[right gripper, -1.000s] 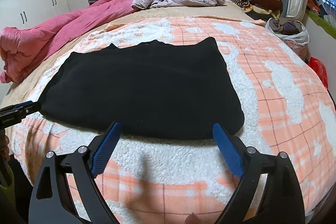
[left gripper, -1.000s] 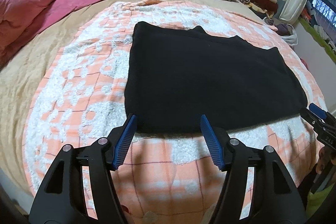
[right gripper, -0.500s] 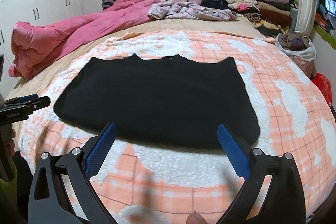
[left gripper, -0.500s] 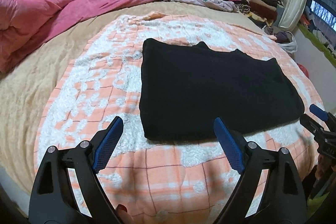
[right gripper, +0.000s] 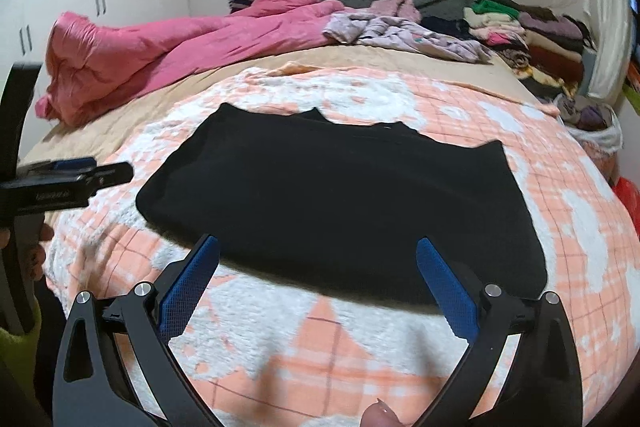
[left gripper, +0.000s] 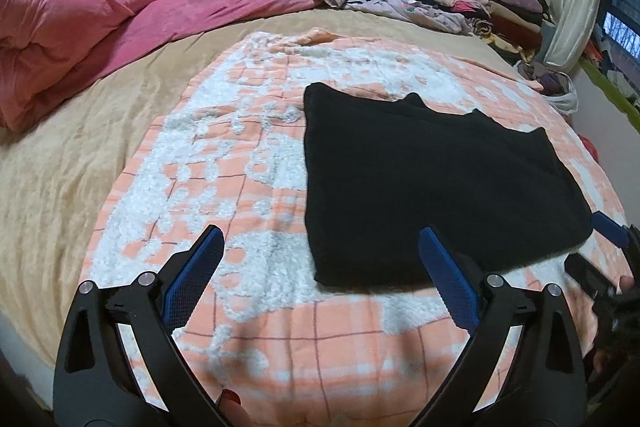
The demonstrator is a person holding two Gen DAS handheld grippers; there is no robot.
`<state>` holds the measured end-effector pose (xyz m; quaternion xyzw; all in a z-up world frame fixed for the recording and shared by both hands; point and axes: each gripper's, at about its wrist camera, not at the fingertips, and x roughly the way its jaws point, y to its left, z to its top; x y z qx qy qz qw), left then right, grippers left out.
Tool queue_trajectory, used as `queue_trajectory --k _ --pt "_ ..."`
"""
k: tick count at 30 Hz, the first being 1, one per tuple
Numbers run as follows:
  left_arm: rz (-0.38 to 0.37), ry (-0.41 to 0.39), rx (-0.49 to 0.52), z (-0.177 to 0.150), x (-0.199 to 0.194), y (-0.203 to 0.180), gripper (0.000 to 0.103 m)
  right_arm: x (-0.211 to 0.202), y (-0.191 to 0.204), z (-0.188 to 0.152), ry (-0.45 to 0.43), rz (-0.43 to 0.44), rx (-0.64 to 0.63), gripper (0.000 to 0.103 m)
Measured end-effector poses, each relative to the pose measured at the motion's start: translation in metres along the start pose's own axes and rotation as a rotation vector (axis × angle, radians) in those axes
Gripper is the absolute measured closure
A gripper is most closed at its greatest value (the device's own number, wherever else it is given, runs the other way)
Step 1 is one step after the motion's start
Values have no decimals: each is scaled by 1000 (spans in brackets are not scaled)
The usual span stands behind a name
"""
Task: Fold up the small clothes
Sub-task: 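Move both open tools to one side edge of the black sweatshirt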
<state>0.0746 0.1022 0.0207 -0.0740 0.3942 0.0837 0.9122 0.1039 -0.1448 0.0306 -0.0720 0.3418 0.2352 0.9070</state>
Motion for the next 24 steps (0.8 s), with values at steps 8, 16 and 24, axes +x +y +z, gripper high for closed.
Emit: queue_trajectory --k 8,16,24 --pt "26 5 -26 10 14 16 10 22 39 3 22 23 -111 5" --pt "52 16 -65 24 33 38 10 40 64 3 40 39 -191 5" --pt "66 23 -80 40 48 49 10 57 92 1 54 38 -287 5"
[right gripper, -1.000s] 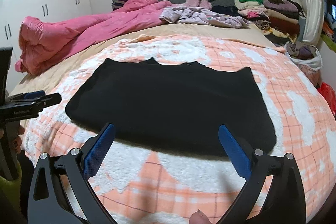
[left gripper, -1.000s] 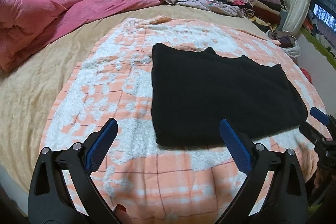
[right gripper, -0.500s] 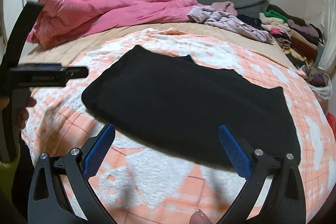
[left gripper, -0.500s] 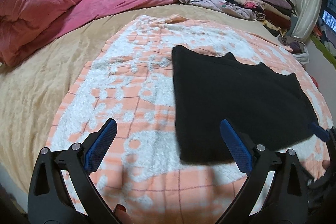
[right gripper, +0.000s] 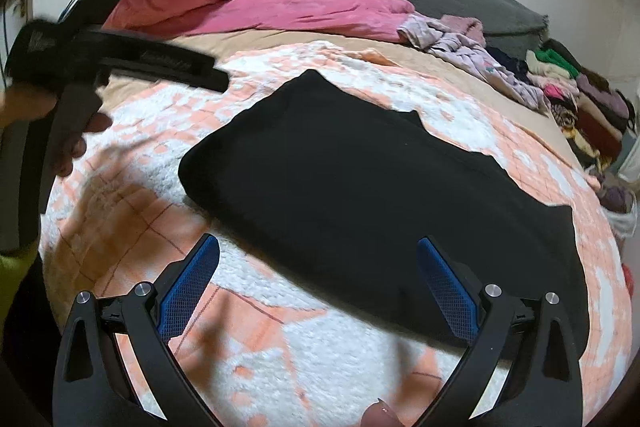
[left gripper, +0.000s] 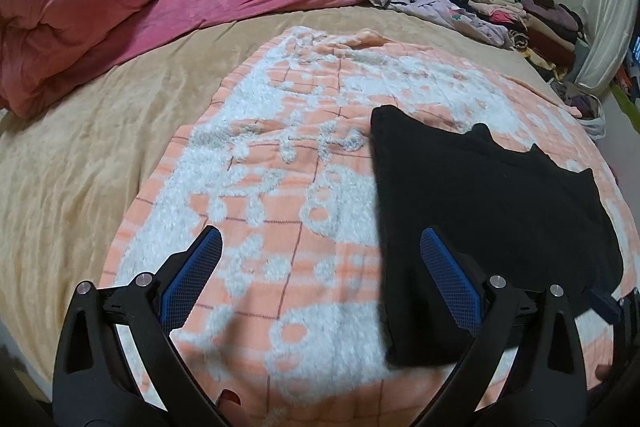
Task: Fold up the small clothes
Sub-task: 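Move both open tools to one side edge of the black sweatshirt, then grasp the sweatshirt side edge with both tools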
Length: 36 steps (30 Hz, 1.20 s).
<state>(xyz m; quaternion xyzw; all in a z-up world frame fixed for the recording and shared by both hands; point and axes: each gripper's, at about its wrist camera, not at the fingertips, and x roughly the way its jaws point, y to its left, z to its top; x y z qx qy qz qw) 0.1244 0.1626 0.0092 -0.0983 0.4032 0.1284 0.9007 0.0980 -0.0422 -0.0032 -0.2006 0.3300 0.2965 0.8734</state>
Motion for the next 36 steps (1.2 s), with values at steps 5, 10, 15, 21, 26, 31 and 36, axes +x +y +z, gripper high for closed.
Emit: queue_trajectory --k 5,10,15,21,26,31,36 --pt "2 10 6 4 9 0 10 17 15 1 25 -25 -62 5" --pt "4 20 8 6 15 2 10 30 25 -1 50 -49 -106 5" --pt "6 30 10 8 21 4 10 47 27 -2 82 -70 -112 5" --pt "12 37 17 13 28 4 10 57 28 3 75 -77 -116 5" --pt "9 33 15 16 31 3 10 66 31 8 65 -104 -132 5" --pt "5 44 13 21 40 1 10 73 34 11 51 -134 -160 5" --pt "-1 56 3 23 47 -1 10 79 33 14 40 -150 -179 5"
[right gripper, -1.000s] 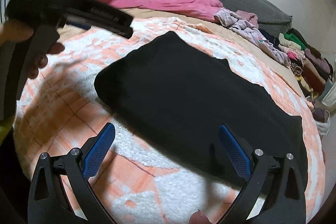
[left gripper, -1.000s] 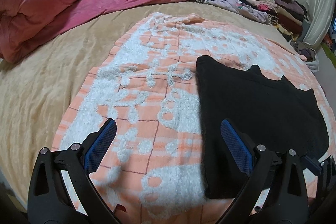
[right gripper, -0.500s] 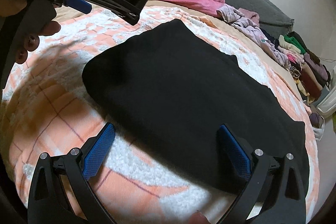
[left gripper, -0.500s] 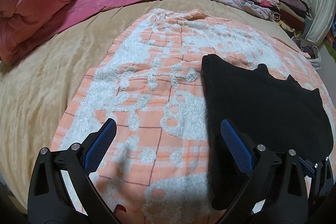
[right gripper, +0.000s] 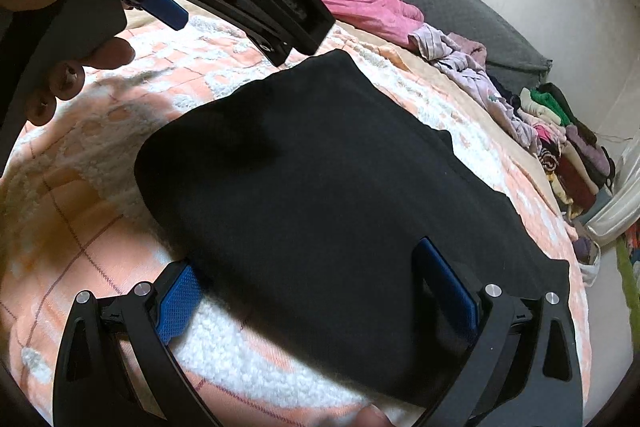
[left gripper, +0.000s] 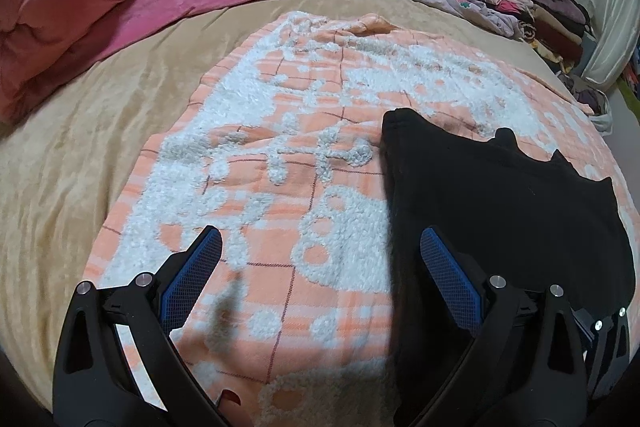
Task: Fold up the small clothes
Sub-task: 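Grasp the sweatshirt side edge with both tools, then lift the held side with both tools and fold it over the other half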
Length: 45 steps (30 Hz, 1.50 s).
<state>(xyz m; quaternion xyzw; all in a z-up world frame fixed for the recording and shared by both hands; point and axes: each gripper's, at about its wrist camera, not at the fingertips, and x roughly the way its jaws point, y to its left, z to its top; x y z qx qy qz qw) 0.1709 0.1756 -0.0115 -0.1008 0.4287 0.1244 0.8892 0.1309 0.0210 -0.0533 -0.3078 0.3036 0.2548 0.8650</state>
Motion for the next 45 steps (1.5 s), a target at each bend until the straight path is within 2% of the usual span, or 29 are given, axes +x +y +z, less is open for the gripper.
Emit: queue_trajectory --k 7,8,9,10,12,15,17,21,24,26,29,32,37,45 --pt "-36 30 -28 3 11 -1 10 2 -1 2 -25 -17 -4 8" --pt "-46 38 -33 4 13 -2 10 1 -2 1 -32 -15 -1 21" --pt "-60 49 -38 6 16 -2 10 1 -3 1 -36 -12 1 29" --pt "-79 58 -44 7 19 -3 10 0 -5 1 -42 -15 8 33" --pt "-121 85 -61 10 24 -6 10 -5 -12 0 -62 -11 37 54" --pt "-192 126 -87 13 31 -12 10 -12 -25 -1 -90 13 84 74" --pt "-248 147 -101 15 34 -19 10 -19 -31 -3 -115 28 99 78" --pt "-305 177 -111 16 34 -37 11 -32 -44 -7 -161 42 147 81" --pt "-349 196 -122 18 35 -51 21 -44 -55 -10 -191 55 191 82" --pt "-397 213 -145 19 34 -61 42 -49 -65 -13 -202 78 229 83" --pt "-443 205 -165 23 26 -78 61 -58 -80 -19 -213 79 266 84" --pt "-459 168 -149 30 10 -99 69 -68 -95 -25 -237 76 310 84" --pt "-450 139 -79 40 -9 -150 70 -83 -120 -43 -259 72 400 85" --pt "-405 148 32 41 -9 -224 70 -94 -165 -84 -243 90 583 86"
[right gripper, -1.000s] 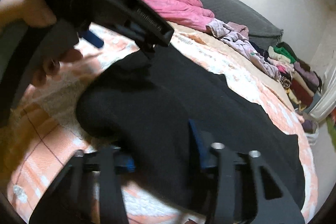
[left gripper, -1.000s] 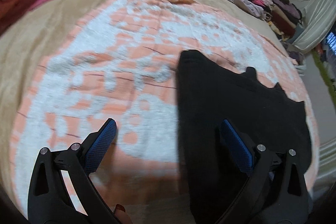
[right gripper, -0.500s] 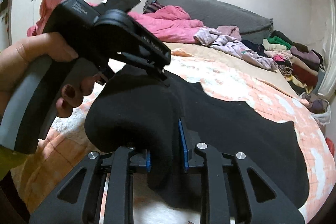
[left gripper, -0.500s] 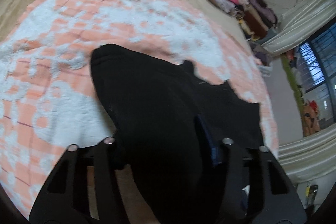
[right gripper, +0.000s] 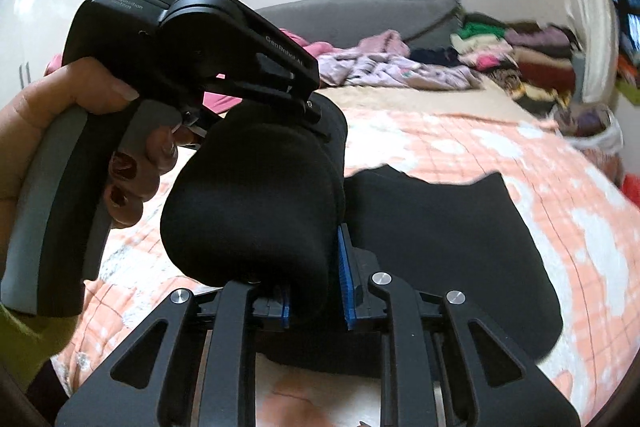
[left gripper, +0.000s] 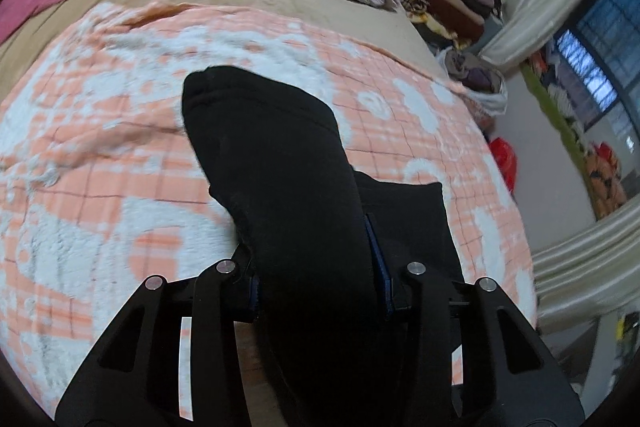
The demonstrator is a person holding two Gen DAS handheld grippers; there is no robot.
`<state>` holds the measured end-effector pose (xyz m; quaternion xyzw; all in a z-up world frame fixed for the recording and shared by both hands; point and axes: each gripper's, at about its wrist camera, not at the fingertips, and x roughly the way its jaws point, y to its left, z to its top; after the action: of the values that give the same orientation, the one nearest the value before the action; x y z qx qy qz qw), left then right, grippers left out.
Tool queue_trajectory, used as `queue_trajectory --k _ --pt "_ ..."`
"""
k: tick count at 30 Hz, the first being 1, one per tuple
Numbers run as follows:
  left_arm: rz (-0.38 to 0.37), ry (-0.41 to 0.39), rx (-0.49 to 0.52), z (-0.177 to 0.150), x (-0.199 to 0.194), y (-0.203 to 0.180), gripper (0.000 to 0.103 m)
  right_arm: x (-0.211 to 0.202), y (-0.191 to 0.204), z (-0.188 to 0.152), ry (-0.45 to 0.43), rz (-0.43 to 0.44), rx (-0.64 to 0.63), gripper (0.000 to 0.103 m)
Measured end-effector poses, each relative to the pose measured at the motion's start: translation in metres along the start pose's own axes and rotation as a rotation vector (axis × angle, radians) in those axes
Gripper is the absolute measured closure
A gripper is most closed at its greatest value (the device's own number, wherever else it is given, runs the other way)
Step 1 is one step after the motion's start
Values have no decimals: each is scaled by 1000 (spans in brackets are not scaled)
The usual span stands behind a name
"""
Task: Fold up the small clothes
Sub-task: 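Lift the held side with both tools and fold it over the other half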
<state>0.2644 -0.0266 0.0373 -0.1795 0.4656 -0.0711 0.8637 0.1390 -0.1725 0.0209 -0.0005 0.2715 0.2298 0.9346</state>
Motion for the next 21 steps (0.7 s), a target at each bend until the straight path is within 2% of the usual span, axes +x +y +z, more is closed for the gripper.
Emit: queue_trajectory --k 15,16,18,19,21 --pt "111 65 163 -9 63 -85 68 -14 -67 -31 56 -16 241 90" --pt "123 71 179 -10 68 -89 66 -14 -70 -33 61 -13 255 90" --pt "123 85 191 -12 75 -96 54 -11 -77 -37 89 -3 291 90" --pt "85 92 187 -12 78 -98 41 -9 -81 -40 104 4 315 90" --pt "31 103 183 -13 77 -101 36 -5 -90 -48 124 23 387 86"
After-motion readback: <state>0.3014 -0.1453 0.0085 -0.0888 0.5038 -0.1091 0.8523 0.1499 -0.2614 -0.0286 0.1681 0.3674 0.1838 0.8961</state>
